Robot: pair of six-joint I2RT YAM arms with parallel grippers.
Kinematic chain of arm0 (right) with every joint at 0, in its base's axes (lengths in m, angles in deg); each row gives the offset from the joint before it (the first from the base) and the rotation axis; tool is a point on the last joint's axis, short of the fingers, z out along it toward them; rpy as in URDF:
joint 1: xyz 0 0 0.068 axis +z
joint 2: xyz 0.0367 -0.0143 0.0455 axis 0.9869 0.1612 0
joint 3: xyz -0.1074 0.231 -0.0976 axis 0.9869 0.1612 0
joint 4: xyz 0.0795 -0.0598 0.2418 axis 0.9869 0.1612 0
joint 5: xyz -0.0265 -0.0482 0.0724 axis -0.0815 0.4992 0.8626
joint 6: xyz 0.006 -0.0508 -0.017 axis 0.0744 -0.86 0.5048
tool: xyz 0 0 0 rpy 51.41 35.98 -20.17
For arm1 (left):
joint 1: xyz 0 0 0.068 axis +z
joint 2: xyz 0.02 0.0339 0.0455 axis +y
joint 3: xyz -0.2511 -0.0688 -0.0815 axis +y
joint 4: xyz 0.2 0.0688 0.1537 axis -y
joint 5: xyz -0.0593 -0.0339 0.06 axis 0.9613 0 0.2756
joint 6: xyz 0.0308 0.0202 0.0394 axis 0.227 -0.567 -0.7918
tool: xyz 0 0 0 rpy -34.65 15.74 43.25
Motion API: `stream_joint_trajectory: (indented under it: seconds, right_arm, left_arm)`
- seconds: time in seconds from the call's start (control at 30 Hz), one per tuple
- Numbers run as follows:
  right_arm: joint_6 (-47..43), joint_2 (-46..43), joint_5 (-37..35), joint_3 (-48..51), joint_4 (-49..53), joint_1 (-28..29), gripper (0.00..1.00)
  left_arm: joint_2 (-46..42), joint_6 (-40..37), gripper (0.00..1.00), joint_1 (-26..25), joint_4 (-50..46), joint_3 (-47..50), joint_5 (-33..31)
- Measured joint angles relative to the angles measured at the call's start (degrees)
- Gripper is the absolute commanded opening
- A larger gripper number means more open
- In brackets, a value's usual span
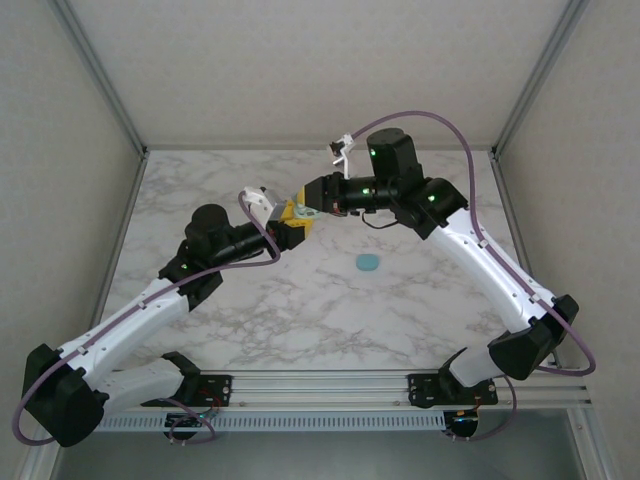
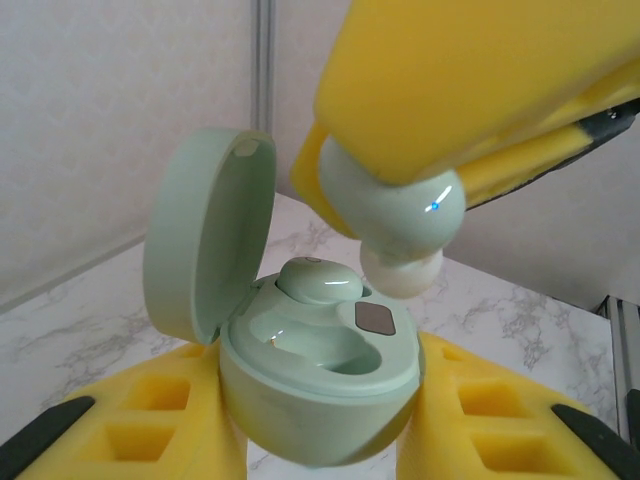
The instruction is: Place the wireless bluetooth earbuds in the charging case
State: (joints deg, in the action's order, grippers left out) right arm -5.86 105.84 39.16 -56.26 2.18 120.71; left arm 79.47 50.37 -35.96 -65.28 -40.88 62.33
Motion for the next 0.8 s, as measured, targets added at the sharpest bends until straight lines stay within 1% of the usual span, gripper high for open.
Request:
stream_joint_trajectory:
  seconds: [0.8]
  right_arm:
    - [0.1,0.0,-1.2,1.8,-0.3,0.4,0.23]
  left_arm:
    - [0.0,0.1,0.23,-0.4,1.3,0.0,-0.4]
